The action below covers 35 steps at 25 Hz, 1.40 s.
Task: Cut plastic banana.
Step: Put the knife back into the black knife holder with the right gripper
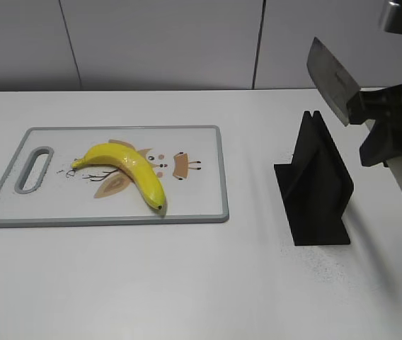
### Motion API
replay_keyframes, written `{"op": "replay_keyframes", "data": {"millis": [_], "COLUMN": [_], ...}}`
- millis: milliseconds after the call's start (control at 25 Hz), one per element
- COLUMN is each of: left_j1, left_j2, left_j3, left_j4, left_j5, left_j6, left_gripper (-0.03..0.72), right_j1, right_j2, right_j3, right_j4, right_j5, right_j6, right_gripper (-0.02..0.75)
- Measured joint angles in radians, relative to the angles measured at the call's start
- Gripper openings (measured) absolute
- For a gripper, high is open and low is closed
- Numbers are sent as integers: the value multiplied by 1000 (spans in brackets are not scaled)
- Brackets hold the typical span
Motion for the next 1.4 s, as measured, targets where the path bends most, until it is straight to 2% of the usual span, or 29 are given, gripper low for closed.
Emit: {"op": "replay_keyframes", "data": {"millis": [320, 520, 1040, 1400], "left_j1": [0, 0, 0, 0], "left_j2": [0, 0, 0, 0], "left_j3": [0, 0, 0, 0], "left_j4": [-46, -49, -51, -52], "left_j5": [-10, -11, -11, -12], "left_j6": [85, 91, 91, 91], "left_gripper": [516, 516, 516, 516], "right_j1": [0, 0, 0, 1], "right_j2": [10, 33, 110, 162], "right_j3": [0, 1, 2, 73], "right_j4": [-28, -69, -59, -47], "right_j5": [-10, -11, -26, -65], "right_j6": [16, 46, 35, 29], "right_gripper": [162, 162, 162, 162]}}
